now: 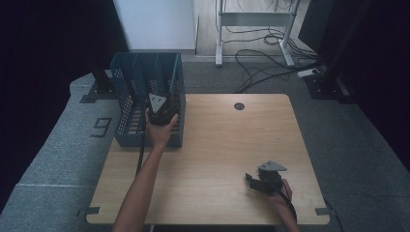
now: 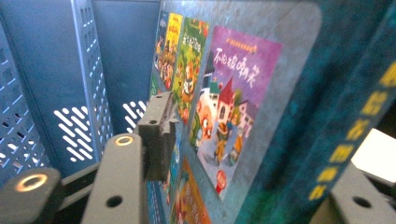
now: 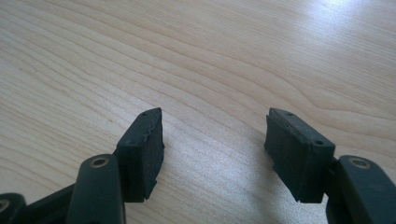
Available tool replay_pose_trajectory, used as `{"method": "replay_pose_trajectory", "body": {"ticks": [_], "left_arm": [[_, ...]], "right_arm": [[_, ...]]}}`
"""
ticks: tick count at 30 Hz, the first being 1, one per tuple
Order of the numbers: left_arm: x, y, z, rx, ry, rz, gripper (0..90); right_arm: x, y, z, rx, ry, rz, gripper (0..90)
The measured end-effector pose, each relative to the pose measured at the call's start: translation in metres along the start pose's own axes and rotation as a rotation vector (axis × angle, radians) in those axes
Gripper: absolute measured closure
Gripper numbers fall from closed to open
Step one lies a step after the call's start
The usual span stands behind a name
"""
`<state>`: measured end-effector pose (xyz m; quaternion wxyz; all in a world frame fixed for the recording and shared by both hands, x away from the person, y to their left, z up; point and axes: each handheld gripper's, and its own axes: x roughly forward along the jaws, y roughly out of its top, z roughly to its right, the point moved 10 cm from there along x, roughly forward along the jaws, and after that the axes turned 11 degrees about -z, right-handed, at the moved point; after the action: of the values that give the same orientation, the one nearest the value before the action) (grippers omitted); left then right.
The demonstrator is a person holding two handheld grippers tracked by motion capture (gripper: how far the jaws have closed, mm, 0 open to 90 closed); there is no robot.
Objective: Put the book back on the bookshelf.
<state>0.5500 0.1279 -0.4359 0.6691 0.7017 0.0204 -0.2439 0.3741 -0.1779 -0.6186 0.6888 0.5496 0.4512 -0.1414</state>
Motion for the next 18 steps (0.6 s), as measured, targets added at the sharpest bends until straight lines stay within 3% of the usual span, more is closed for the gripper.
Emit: {"method": "replay_pose_trajectory", "body": {"ticks": [8,18], "left_arm": [[0.0005,-0.0058,0.0051,0.013,-0.015,-0.017,44.4],[0.0011,-0.0081,0.0096,0.026,-0.022,-0.024,43.8]], "right_arm": [[0.0,-0.0001,0.0,-0.001,0.0,-0.001,36.4],[-0.0001,-0.0001,0.0,-0.001,0.0,-0.001,36.4]]}}
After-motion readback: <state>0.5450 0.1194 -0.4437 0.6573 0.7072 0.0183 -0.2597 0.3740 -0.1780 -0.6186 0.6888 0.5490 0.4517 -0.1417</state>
